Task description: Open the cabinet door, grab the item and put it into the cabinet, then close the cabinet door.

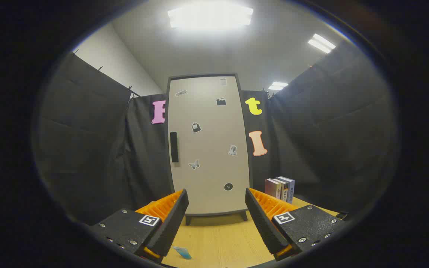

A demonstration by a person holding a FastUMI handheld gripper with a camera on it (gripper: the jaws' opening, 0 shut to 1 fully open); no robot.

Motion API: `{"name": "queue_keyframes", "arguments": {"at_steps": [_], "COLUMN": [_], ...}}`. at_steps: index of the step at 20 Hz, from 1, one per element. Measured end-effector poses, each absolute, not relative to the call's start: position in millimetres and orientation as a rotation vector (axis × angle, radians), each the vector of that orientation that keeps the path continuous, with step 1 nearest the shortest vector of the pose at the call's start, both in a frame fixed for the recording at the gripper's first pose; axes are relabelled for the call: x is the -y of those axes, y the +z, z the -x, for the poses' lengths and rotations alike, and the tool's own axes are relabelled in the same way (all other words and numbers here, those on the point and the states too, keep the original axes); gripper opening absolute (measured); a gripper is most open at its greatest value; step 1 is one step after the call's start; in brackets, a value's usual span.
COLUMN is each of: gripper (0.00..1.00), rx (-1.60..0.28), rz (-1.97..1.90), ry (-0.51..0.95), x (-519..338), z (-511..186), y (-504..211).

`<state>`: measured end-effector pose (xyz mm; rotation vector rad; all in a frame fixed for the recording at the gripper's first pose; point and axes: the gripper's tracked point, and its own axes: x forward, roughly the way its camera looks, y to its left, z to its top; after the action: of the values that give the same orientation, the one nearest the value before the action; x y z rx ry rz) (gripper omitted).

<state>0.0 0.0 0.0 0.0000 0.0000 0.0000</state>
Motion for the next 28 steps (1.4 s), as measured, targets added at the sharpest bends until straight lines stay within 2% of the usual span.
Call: {"name": "queue_keyframes", "arguments": {"at_steps": [18,28], "gripper": [0.95,0.95], "rx": [-0.029,-0.012], "rz": [-0.015,-0.04], "ry": [0.051,0.115], "x": [-6.6,-23.0], "z": [5.8,-26.3], "y": [-9.3,11.6]}}
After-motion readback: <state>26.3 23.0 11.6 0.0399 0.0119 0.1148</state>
